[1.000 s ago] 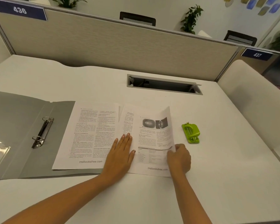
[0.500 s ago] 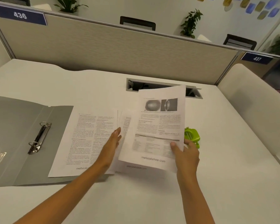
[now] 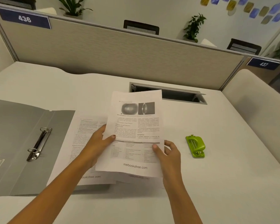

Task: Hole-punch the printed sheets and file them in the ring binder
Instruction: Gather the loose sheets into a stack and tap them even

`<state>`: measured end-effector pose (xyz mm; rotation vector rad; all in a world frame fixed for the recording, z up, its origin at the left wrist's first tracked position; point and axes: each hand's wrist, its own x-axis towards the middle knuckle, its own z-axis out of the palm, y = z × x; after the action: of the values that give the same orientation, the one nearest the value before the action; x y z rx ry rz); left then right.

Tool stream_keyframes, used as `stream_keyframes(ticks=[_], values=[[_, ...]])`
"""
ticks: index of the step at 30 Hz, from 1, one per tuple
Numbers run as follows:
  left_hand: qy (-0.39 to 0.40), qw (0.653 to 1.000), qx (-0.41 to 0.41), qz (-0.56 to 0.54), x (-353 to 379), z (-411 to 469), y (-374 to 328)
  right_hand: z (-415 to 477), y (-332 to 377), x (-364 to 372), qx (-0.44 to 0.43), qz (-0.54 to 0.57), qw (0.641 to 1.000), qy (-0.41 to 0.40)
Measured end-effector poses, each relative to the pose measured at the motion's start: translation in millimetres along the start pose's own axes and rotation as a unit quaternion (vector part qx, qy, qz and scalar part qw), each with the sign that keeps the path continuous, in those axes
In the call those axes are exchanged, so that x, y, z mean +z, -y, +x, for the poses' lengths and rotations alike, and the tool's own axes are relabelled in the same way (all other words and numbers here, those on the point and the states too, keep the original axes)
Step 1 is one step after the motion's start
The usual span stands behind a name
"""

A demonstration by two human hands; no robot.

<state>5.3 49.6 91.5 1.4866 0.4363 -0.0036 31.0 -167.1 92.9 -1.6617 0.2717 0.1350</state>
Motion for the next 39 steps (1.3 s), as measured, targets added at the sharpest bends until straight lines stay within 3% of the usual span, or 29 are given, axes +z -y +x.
stream_keyframes(ticks=[5, 8, 9, 12, 17, 20, 23, 27, 32, 35, 39], values=[[-0.057, 0.998, 0.011, 0.01, -15, 2, 7, 12, -8, 6, -0.044, -0.148, 0.983, -0.096], [-0.075, 0.997, 0.009, 0.001, -30, 3, 10, 14, -27, 5, -0.03, -0.409, 0.902, -0.138], [-0.079, 0.997, 0.007, -0.006, -34, 4, 12, 12, -32, 6, -0.016, -0.449, 0.882, -0.14], [-0.087, 0.996, -0.007, -0.02, -45, 7, 17, 10, -41, 11, 0.014, -0.476, 0.869, -0.136], [-0.099, 0.994, -0.024, -0.031, -57, 9, 26, 8, -49, 19, 0.044, -0.585, 0.799, -0.131], [-0.101, 0.994, -0.032, -0.041, -61, 11, 29, 12, -45, 24, 0.044, -0.612, 0.778, -0.133], [-0.107, 0.992, -0.036, -0.053, -64, 13, 33, 17, -38, 25, 0.068, -0.607, 0.781, -0.13], [-0.111, 0.991, -0.038, -0.057, -67, 15, 35, 26, -29, 20, 0.113, -0.548, 0.824, -0.092], [-0.114, 0.991, -0.038, -0.063, -67, 14, 38, 31, -22, 10, 0.136, -0.371, 0.915, -0.079], [-0.12, 0.99, -0.036, -0.057, -68, 13, 40, 30, -18, 2, 0.069, -0.332, 0.935, -0.106], [-0.127, 0.99, -0.031, -0.052, -68, 15, 43, 17, 7, 0, -0.126, -0.385, 0.889, -0.212]])
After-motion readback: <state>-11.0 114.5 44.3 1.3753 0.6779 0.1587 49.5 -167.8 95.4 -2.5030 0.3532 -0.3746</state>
